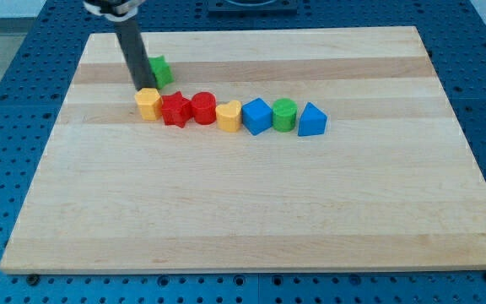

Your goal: Place the blue triangle below green star

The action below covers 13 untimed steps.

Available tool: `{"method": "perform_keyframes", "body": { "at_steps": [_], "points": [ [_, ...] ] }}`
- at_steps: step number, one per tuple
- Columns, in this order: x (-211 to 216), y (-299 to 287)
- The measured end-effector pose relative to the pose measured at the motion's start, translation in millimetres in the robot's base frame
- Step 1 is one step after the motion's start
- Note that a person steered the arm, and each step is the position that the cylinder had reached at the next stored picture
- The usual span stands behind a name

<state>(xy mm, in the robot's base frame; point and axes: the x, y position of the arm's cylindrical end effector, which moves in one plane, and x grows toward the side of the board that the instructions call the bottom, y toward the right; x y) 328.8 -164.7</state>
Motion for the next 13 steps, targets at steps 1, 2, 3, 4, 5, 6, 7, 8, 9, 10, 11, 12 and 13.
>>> {"method": "perform_keyframes", "body": {
  "at_steps": [1, 2, 3, 4, 5, 6, 7, 8, 9, 10, 11, 12, 13],
  "points": [
    [-4, 10],
    [-27, 27],
    [-39, 38],
    [-38, 84],
    [-38, 193],
    [-27, 322],
    [22, 393],
    [76, 394],
    [82, 362],
    [93, 333],
    [114, 312],
    [116, 275],
    [93, 258]
  ]
}}
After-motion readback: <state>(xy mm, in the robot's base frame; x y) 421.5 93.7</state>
